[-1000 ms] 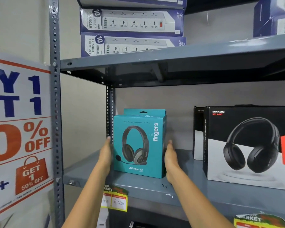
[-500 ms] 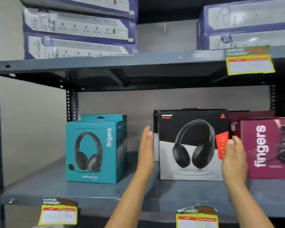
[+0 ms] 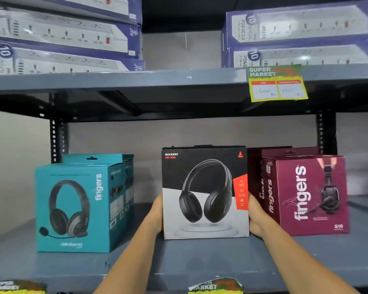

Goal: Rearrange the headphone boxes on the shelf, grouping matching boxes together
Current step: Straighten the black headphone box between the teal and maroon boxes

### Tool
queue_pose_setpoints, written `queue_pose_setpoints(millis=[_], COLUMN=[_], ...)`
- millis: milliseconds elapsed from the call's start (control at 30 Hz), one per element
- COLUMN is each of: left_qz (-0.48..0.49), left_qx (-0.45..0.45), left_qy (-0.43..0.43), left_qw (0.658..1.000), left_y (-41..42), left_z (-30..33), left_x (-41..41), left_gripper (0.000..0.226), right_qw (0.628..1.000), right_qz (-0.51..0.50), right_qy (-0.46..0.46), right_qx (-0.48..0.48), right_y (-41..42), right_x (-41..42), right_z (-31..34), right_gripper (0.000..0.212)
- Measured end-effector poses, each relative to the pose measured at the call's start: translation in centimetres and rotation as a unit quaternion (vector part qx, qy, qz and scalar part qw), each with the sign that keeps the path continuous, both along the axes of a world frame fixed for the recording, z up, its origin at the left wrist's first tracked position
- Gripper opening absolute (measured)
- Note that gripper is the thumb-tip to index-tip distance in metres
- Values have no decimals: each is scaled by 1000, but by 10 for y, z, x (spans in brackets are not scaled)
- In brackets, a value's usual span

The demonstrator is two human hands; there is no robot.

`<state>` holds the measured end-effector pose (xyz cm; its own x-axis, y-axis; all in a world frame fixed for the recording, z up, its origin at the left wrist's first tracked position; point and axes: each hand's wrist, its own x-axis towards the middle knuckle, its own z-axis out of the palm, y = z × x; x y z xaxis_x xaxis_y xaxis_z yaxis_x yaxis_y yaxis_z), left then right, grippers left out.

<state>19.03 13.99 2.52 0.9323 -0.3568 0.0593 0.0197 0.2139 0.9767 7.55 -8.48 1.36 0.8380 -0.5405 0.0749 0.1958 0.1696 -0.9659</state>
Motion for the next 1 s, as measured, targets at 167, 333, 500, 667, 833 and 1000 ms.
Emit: queue_pose_setpoints(millis=[167,333,500,667,833,1000], left_qz=[5,38,53,18,10,33], left_qx=[13,19,-17,25,7,-21], left_qy=[9,25,53,0,-22,-20], left_qw=[1000,999,997,1000,1000,999], left_y=[-9,5,22,44,59,66], left_z=[-5,-2,-5,-4,-19,-25], left_x=[20,20,7,-19,-43,-55], left_gripper=[53,25,40,43,43,43], right_qw=[1000,1000,1000,999,999,999], right_qz=[-14,-13,15,31,11,-6], right_qy=[-12,-21,-25,-19,-20,-22], right_qx=[15,4,8,20,25,34], right_y=[-12,-8,10,22,26,34], right_x=[26,39,35,18,-2,-9], right_z=[-5,-7,-8,-11,-19,-20], right_gripper=[49,43,49,58,53,52])
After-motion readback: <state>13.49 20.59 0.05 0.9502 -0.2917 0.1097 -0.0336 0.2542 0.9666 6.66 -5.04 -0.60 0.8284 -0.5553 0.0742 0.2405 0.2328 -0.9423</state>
